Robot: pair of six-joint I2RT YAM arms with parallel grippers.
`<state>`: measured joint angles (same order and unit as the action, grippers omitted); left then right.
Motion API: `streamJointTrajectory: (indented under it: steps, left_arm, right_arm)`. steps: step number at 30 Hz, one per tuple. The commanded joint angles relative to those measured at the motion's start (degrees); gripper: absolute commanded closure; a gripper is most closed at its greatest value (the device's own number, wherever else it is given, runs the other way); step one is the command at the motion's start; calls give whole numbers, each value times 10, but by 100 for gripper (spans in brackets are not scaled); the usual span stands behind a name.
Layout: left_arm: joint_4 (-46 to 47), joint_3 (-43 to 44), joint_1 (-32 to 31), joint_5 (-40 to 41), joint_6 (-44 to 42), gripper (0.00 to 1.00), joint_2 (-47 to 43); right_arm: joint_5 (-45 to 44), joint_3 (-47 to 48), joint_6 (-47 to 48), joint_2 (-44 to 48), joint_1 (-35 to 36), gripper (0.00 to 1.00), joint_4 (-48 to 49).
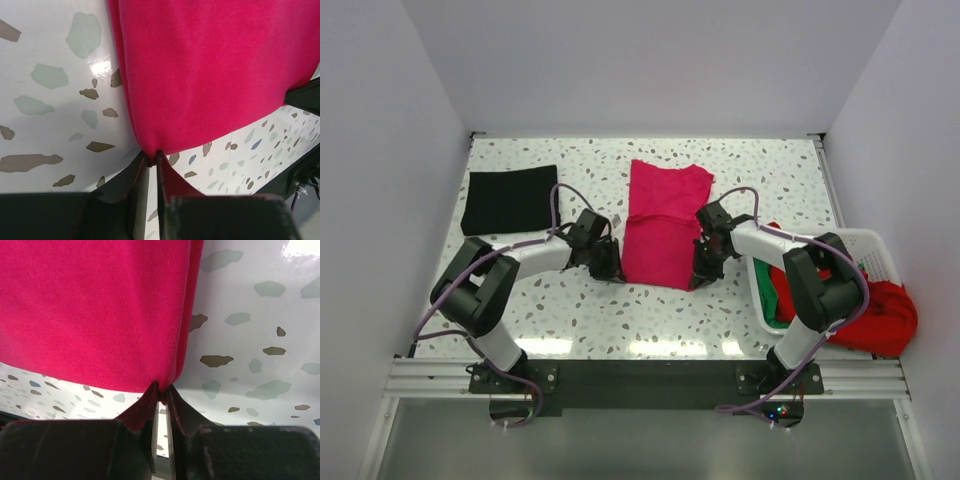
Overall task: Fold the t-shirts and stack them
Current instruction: Fold the tshirt
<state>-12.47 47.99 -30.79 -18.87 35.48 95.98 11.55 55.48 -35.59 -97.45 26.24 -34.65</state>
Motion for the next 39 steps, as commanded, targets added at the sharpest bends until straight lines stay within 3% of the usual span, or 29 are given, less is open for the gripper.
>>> streamJointTrajectory:
  steps: [1, 4, 6, 13, 27, 39]
  left_arm:
    - [-10, 5, -13, 29, -3, 90, 20]
    - [-18, 6, -17, 42, -5, 100, 24]
    - [-33, 7, -17, 59, -4, 100, 23]
    - [-56, -11, -17, 99, 3, 100, -28]
    - [-63, -10, -27, 74, 13, 100, -78]
    - [-207, 17, -28, 72, -10, 100, -185]
  right_arm:
    - [-7, 9, 11, -3, 2, 88, -9]
    - [-8, 7, 11, 3, 2, 96, -10]
    - [-13, 7, 11, 7, 2, 100, -17]
    - [-43, 3, 4, 42, 1, 100, -55]
    - [-49, 13, 9, 63, 1, 100, -89]
    - [-57, -10, -18, 197, 13, 100, -192]
